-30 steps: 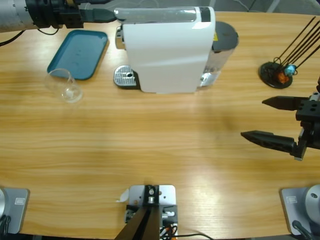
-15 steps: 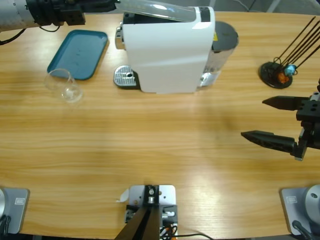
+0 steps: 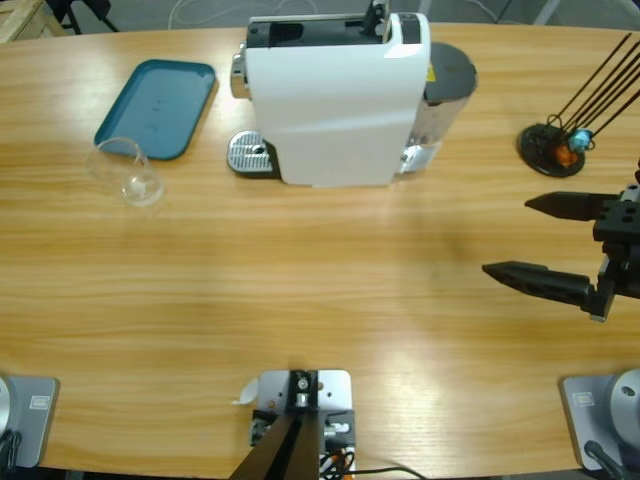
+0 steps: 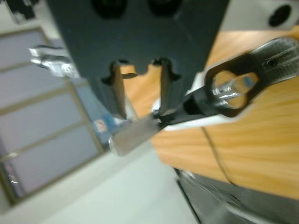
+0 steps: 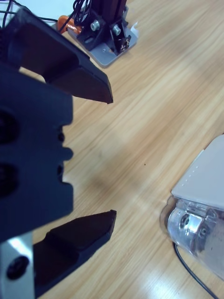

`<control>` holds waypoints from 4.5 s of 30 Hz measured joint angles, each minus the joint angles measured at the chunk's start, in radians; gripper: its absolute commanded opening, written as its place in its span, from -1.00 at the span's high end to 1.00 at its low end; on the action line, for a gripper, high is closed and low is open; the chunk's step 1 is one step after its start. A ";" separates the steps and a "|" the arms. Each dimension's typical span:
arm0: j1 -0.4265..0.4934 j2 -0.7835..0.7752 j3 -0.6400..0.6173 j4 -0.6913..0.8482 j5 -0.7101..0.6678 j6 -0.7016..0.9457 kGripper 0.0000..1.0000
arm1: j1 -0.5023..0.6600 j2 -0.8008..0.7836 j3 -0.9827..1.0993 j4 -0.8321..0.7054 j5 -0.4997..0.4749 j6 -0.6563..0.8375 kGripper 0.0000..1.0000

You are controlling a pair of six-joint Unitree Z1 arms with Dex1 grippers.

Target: Pour coffee

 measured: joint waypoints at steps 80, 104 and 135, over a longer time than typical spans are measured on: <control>-0.198 -0.366 0.012 0.851 0.578 0.778 -0.85 | -0.577 0.443 -0.064 -0.237 -0.290 0.309 -0.21; -0.196 -0.366 0.037 0.831 0.578 0.778 -0.86 | -0.600 0.498 -0.063 -0.263 -0.290 0.309 -0.03; -0.195 -0.366 0.044 0.823 0.578 0.778 -0.86 | -0.633 0.550 -0.064 -0.286 -0.288 0.309 0.07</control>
